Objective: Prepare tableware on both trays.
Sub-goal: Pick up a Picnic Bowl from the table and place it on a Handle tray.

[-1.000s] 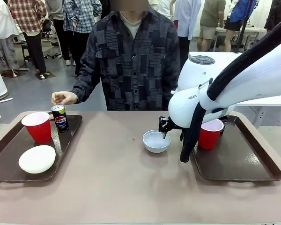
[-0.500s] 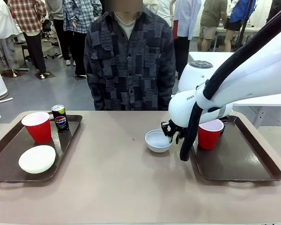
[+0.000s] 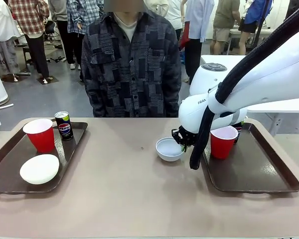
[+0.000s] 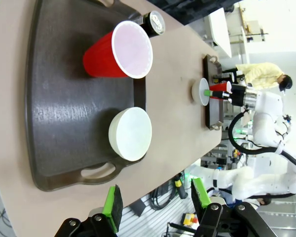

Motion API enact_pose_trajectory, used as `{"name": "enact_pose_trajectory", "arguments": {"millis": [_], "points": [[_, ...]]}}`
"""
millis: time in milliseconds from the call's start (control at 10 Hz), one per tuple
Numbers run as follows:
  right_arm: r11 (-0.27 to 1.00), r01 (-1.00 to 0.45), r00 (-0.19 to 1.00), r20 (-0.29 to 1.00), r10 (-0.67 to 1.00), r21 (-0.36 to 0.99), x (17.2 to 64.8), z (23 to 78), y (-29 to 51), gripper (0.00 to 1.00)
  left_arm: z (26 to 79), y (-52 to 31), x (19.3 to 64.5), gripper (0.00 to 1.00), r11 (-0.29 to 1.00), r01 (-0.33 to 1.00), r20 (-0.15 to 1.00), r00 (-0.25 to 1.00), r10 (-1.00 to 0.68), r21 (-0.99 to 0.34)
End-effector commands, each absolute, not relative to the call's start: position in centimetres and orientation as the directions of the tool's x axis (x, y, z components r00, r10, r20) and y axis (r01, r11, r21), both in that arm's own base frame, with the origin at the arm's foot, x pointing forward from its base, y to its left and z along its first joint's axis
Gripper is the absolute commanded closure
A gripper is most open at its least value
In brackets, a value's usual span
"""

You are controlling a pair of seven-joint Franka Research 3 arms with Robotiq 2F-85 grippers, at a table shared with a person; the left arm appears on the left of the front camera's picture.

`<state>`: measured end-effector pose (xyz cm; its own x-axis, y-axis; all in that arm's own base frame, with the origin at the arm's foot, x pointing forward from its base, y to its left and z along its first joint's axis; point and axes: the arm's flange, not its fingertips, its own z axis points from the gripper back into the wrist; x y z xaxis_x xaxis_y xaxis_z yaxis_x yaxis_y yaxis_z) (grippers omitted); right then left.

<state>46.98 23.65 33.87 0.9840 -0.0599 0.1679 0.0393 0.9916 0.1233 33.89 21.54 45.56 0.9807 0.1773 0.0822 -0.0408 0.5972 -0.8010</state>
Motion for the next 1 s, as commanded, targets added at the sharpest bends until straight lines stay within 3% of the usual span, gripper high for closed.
{"name": "enact_pose_trajectory", "arguments": {"millis": [0, 400, 700, 900], "points": [[0.991, 0.03, 0.988, 0.149, -0.05, 0.131, 45.5, 35.5, 23.9, 0.99, 45.7, 21.5, 33.8, 0.26, 0.595, -0.04, 0.085, 0.98, 0.18, -0.802], [0.991, 0.033, 0.973, 0.224, -0.061, 0.126, 38.1, 43.4, 22.4, 0.99, 45.7, 21.5, 33.8, 0.26, 0.595, -0.04, 0.085, 0.98, 0.18, -0.802], [0.991, 0.092, 0.98, 0.17, -0.106, 0.093, 32.6, 44.9, 16.9, 0.99, 45.7, 21.5, 33.8, 0.26, 0.595, -0.04, 0.085, 0.98, 0.18, -0.802], [0.988, 0.099, 0.983, 0.145, -0.116, 0.116, 31.3, 45.4, 11.9, 0.99, 45.7, 21.5, 33.8, 0.26, 0.595, -0.04, 0.085, 0.98, 0.18, -0.802]]}}
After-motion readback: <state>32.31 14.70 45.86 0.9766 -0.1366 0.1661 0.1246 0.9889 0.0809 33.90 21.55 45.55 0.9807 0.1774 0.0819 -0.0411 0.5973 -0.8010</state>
